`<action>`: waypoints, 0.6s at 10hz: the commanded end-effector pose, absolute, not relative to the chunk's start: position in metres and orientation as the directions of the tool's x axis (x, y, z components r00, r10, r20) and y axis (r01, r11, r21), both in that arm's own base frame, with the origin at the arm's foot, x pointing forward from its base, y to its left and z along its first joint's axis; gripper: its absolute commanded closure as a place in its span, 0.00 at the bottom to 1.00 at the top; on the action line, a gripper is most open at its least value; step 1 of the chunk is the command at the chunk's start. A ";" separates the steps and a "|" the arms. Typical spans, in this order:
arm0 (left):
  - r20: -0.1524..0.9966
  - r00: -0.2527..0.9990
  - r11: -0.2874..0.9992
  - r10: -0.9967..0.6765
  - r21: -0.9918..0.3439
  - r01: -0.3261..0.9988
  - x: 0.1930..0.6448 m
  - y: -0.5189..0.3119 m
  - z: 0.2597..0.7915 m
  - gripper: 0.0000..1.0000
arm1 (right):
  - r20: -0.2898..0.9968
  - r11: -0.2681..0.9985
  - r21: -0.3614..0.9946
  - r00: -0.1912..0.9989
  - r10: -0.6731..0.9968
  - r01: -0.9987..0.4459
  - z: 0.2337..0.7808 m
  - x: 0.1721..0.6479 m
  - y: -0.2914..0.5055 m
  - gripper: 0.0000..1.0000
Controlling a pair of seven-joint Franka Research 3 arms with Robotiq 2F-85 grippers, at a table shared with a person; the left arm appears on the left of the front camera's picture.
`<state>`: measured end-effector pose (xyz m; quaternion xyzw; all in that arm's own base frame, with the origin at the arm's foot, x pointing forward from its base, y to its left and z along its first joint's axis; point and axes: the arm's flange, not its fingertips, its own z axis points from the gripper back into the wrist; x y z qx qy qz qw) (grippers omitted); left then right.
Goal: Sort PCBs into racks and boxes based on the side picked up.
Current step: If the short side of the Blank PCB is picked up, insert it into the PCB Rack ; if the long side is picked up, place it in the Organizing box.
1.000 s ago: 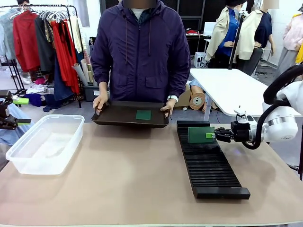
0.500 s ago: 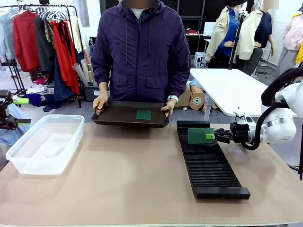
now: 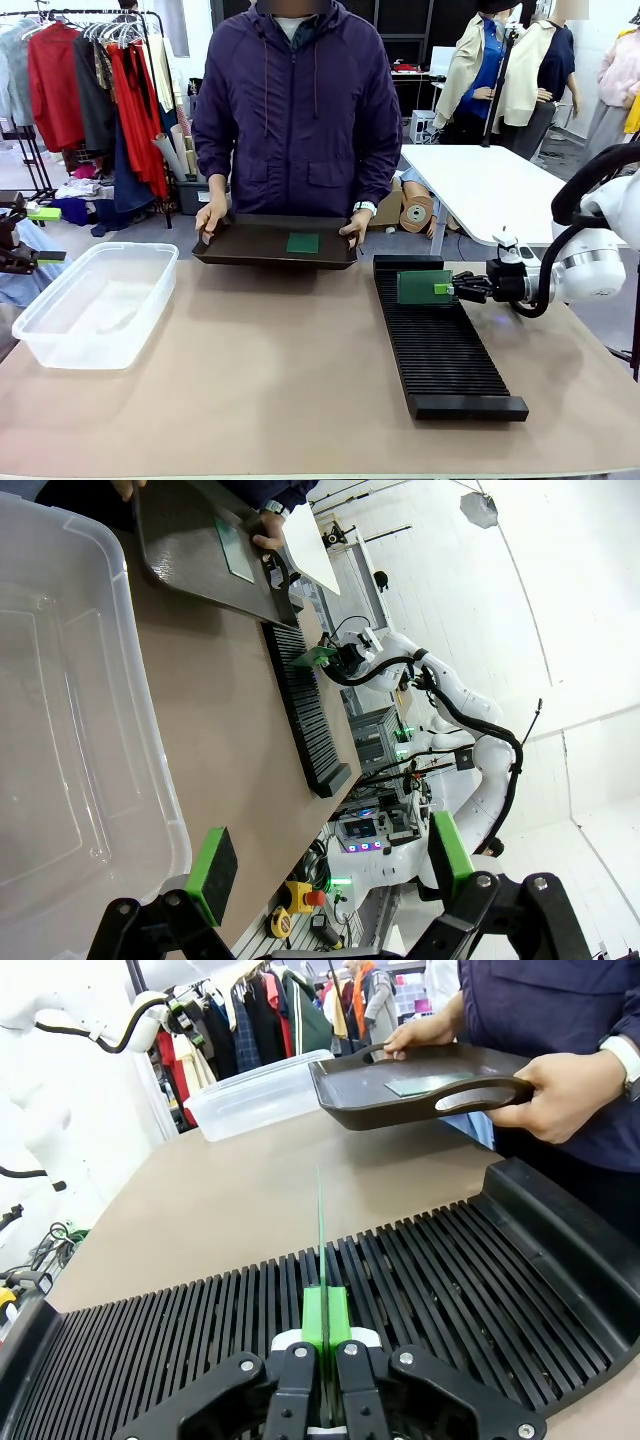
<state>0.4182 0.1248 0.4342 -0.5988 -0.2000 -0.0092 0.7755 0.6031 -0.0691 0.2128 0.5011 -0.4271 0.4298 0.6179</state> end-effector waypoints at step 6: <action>0.310 0.922 0.283 0.231 -0.928 0.241 0.418 0.125 0.436 0.00 | 0.968 0.164 0.188 0.211 0.134 -0.968 0.195 0.599 -0.066 1.00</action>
